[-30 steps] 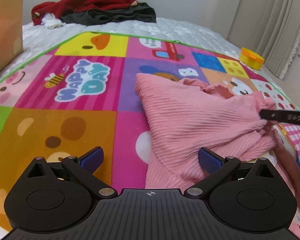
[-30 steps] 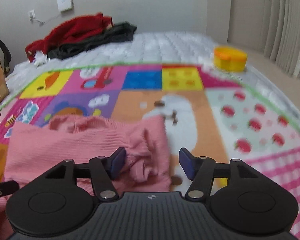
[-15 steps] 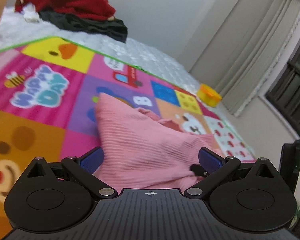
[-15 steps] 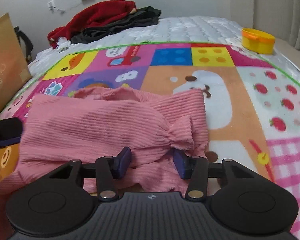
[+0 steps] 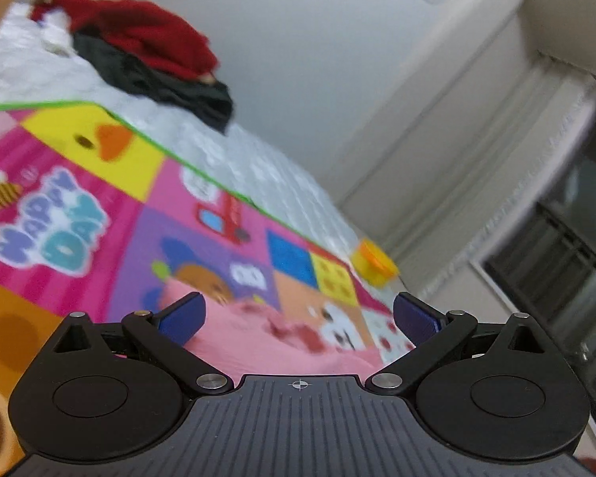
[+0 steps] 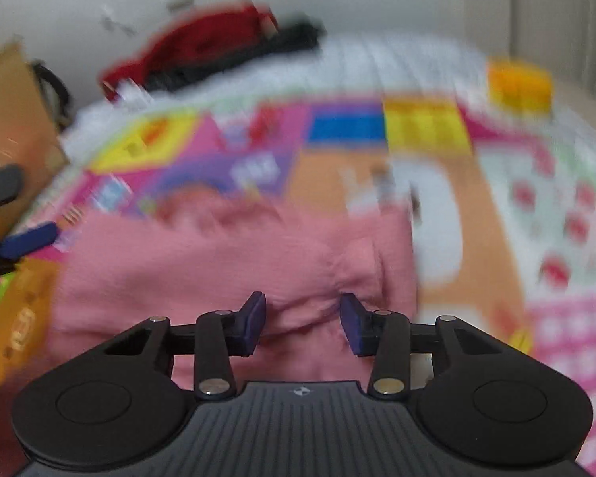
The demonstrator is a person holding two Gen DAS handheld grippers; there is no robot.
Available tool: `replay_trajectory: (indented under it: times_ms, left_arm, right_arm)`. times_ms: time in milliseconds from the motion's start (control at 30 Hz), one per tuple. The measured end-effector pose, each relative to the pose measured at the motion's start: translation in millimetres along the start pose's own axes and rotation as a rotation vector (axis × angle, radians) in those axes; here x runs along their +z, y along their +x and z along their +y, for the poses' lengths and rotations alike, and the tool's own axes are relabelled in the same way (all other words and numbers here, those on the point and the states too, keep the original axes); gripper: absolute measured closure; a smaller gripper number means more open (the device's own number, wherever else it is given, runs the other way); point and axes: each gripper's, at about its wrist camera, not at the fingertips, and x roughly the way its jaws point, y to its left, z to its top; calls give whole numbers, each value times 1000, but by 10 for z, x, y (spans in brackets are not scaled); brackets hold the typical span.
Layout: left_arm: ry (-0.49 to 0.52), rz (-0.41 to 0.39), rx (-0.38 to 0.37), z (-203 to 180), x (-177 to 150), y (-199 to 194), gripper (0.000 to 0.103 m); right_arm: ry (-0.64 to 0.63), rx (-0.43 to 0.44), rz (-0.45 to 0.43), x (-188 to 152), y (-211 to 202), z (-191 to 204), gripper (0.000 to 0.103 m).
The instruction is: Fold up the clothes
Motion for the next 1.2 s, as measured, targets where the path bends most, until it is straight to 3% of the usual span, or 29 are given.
replay_trajectory:
  times_ms: [67, 133, 233, 300, 367, 467, 567, 700, 767, 867, 1000, 1200]
  left_arm:
    - [2, 62, 63, 51, -61, 112, 10]
    - [4, 123, 126, 103, -122, 223, 25]
    - [0, 198, 211, 182, -190, 352, 25]
    - [-13, 200, 229, 218, -180, 335, 24]
    - [-17, 203, 231, 226, -175, 339, 24]
    - [-1, 206, 236, 191, -165, 358, 22]
    - [3, 192, 243, 166, -151, 314, 21]
    - [-7, 34, 143, 69, 6, 10, 20]
    - [-23, -15, 51, 24, 60, -100, 15]
    - [-29, 65, 4, -8, -37, 21, 13]
    - [-25, 211, 93, 70, -242, 319, 14]
    - [-39, 231, 115, 161, -255, 360, 14]
  right_arm:
    - [24, -7, 27, -72, 142, -59, 61]
    - [-14, -20, 28, -33, 85, 3, 61]
    - [-78, -27, -16, -15, -105, 115, 60]
    - [-74, -1, -61, -30, -237, 114, 47]
    - [-37, 1, -49, -85, -212, 57, 36]
    - [-22, -19, 34, -220, -8, 7, 33]
    - [-42, -23, 31, -236, 9, 40, 28]
    - [-69, -28, 25, -253, 24, 88, 24]
    - [-84, -30, 21, -273, 30, 111, 19]
    - [-119, -43, 17, -312, 57, 177, 14]
    - [-110, -44, -25, -281, -4, 181, 14]
    - [-72, -38, -107, -188, -144, 145, 14]
